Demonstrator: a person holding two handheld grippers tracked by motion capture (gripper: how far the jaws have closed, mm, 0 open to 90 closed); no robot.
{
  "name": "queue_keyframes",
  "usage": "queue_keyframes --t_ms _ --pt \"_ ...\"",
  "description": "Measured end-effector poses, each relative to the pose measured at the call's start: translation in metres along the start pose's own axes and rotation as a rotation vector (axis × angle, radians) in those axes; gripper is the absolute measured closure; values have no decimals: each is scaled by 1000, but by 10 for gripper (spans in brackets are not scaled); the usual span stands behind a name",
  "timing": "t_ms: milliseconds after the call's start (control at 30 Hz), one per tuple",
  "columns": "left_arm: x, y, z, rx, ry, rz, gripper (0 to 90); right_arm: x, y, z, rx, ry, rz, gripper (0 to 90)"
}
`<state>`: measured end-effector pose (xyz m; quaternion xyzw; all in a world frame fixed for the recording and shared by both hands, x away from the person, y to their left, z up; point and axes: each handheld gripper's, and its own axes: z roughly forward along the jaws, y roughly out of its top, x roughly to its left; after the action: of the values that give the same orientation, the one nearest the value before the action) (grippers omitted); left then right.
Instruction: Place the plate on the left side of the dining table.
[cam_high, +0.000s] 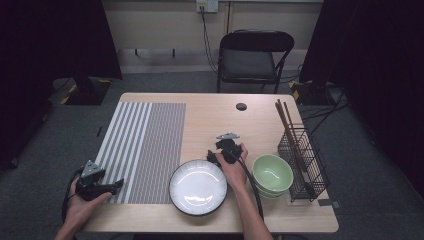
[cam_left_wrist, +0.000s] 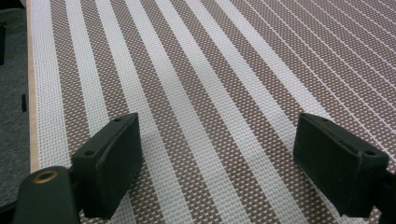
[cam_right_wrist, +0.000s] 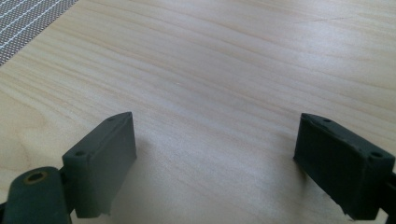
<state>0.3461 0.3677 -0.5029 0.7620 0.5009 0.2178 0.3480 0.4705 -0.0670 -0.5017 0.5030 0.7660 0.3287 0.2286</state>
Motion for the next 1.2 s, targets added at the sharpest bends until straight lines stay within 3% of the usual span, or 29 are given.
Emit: queue_keyframes --t_ms 433,467,533,567,600,633,667,733,933,1100,1200 --pt "1 1 -1 10 8 2 174 -1 1 0 5 7 -5 127" --pt "0 1 -1 0 10 -18 184 -1 1 -1 13 8 -2 135" --pt "0 2 -2 9 20 -12 219 0 2 -2 26 2 9 143" --pt "0 2 -3 18 11 -7 223 0 2 -3 29 1 11 147" --pt "1 3 -4 18 -20 -18 225 -1 3 -3 34 6 11 148" --pt "0 4 -5 24 -25 -39 228 -2 3 -3 37 16 12 150" --pt "-1 4 -7 28 -10 -32 229 -3 4 -4 39 27 17 160" --pt "-4 6 -9 17 -23 -30 228 -3 6 -7 39 61 35 175" --pt "-13 15 -14 8 -36 -13 229 0 14 -19 0 99 26 189" --pt "-22 22 -17 -1 -64 5 233 4 19 -30 -17 132 6 193" --pt "-33 28 -19 -4 -103 20 243 5 20 -34 -20 151 4 212"
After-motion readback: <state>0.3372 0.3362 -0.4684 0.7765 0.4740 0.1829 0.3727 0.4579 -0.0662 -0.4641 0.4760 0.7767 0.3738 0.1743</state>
